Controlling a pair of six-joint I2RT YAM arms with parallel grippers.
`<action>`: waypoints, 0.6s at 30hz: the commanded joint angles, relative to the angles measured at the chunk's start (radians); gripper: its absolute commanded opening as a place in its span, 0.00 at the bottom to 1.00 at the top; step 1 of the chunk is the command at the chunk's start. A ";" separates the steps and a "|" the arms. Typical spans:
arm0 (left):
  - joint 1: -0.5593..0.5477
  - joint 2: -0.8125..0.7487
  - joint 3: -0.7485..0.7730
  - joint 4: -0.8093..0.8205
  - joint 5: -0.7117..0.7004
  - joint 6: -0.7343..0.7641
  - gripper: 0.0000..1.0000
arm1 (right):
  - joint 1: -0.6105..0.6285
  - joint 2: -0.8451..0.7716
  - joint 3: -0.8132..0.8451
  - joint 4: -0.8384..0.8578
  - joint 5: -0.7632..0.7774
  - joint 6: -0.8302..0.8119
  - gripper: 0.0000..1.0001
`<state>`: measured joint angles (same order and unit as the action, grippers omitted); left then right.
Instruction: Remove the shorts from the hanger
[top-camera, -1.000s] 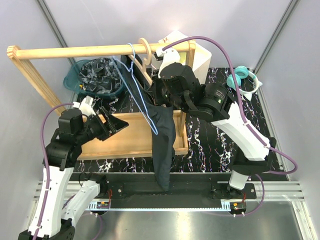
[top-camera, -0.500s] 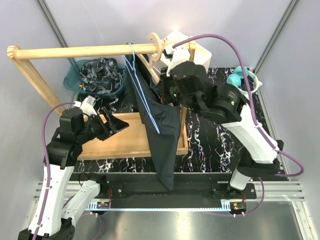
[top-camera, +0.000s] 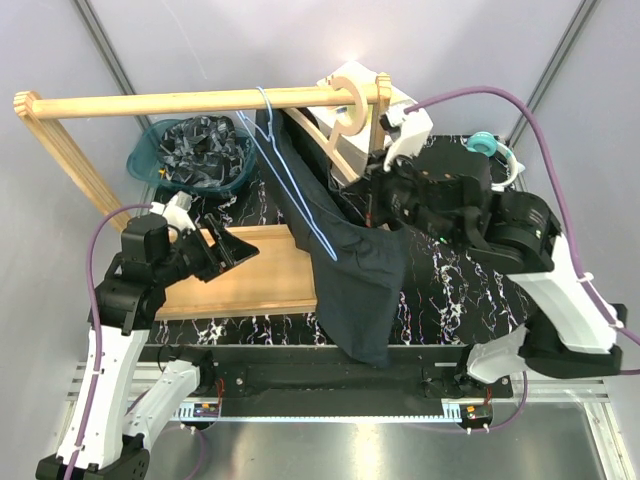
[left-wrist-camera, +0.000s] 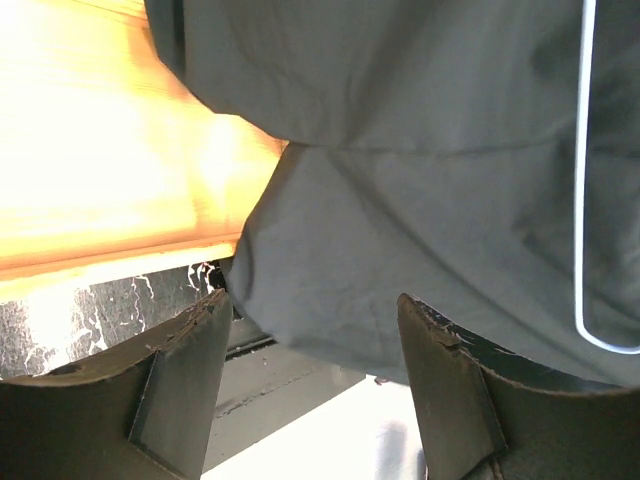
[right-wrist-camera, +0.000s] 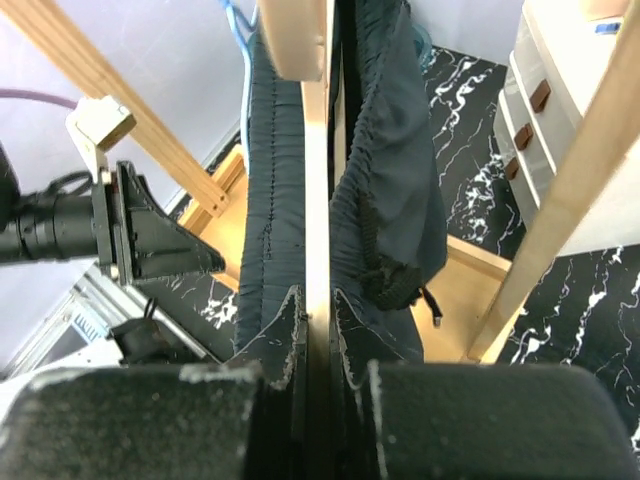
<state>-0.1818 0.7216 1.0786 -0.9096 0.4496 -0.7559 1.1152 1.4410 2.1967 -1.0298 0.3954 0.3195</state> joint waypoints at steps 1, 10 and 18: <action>-0.001 -0.016 0.009 0.014 0.027 0.010 0.70 | -0.003 -0.143 -0.133 0.148 -0.032 -0.033 0.00; -0.001 0.015 -0.009 0.020 0.032 0.013 0.71 | -0.005 -0.342 -0.498 0.189 -0.050 0.041 0.00; -0.001 0.047 -0.060 0.125 0.066 -0.031 0.71 | -0.005 -0.390 -0.791 0.286 -0.085 0.170 0.00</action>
<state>-0.1818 0.7586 1.0550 -0.8978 0.4603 -0.7605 1.1141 1.0649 1.4986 -0.9062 0.3508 0.4061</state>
